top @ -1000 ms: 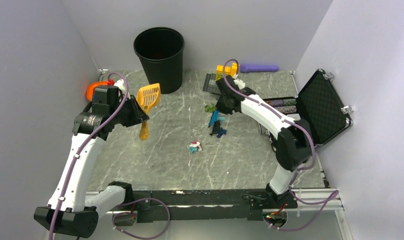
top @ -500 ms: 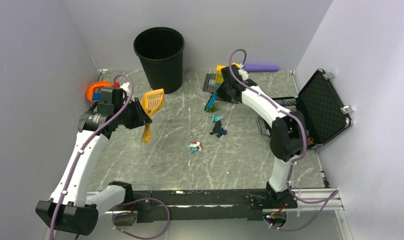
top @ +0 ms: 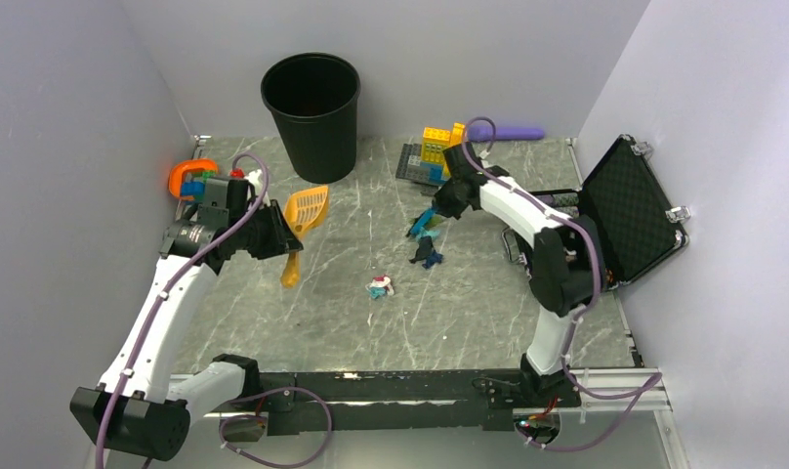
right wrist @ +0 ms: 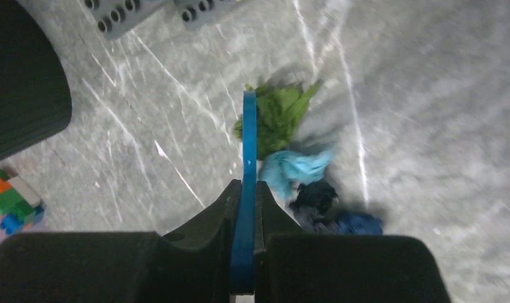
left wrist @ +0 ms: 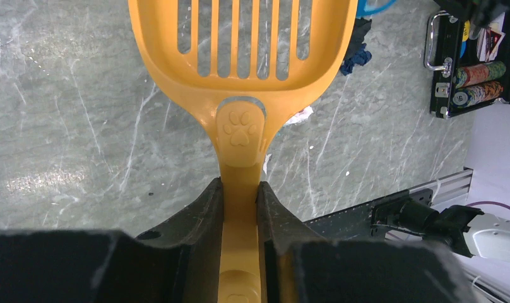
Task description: Sweep away the paper scraps from the table
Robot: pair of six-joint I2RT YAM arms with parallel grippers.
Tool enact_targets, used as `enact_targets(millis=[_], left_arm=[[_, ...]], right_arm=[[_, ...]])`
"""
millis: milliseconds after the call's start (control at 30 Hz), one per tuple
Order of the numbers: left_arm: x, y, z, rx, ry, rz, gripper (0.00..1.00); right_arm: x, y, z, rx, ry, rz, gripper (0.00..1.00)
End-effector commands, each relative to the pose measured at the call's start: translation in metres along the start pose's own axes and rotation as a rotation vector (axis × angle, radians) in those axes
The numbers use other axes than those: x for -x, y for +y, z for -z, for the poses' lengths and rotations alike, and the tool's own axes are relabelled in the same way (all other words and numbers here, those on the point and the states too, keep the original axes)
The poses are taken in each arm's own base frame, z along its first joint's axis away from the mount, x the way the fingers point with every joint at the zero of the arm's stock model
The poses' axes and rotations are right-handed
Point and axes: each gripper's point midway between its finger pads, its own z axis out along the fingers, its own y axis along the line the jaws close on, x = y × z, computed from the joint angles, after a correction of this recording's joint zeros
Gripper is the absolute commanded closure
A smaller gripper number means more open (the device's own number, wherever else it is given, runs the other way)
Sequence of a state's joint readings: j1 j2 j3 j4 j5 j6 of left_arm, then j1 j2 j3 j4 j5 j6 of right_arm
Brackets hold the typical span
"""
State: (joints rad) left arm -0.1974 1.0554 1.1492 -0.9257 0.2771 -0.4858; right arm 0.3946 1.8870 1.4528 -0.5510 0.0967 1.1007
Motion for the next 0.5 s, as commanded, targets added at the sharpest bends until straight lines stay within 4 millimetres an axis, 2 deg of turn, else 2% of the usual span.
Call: enact_targets(millis=[0, 67, 133, 167, 333, 467], left_arm=[[0.003, -0.009, 0.002, -0.044, -0.022, -0.032, 1.0], [0.003, -0.009, 0.0, -0.045, -0.018, -0.038, 1.0], [0.002, -0.01, -0.002, -0.046, -0.011, -0.043, 1.0], [0.001, -0.01, -0.003, -0.044, -0.007, -0.045, 1.0], [0.002, -0.009, -0.007, -0.033, 0.004, -0.059, 1.0], [0.005, -0.009, -0.006, -0.012, 0.0, -0.076, 1.0]], right_arm=[[-0.003, 0.014, 0.067, 0.154, 0.035, -0.003, 1.0], [-0.01, 0.043, 0.09, 0.345, 0.071, 0.106, 1.0], [-0.032, 0.068, 0.105, 0.495, 0.154, 0.257, 1.0], [-0.045, 0.072, 0.107, 0.52, 0.207, 0.333, 1.0], [-0.126, 0.069, 0.116, 0.505, 0.395, 0.728, 1.0], [-0.179, 0.061, 0.121, 0.484, 0.449, 0.963, 1.0]])
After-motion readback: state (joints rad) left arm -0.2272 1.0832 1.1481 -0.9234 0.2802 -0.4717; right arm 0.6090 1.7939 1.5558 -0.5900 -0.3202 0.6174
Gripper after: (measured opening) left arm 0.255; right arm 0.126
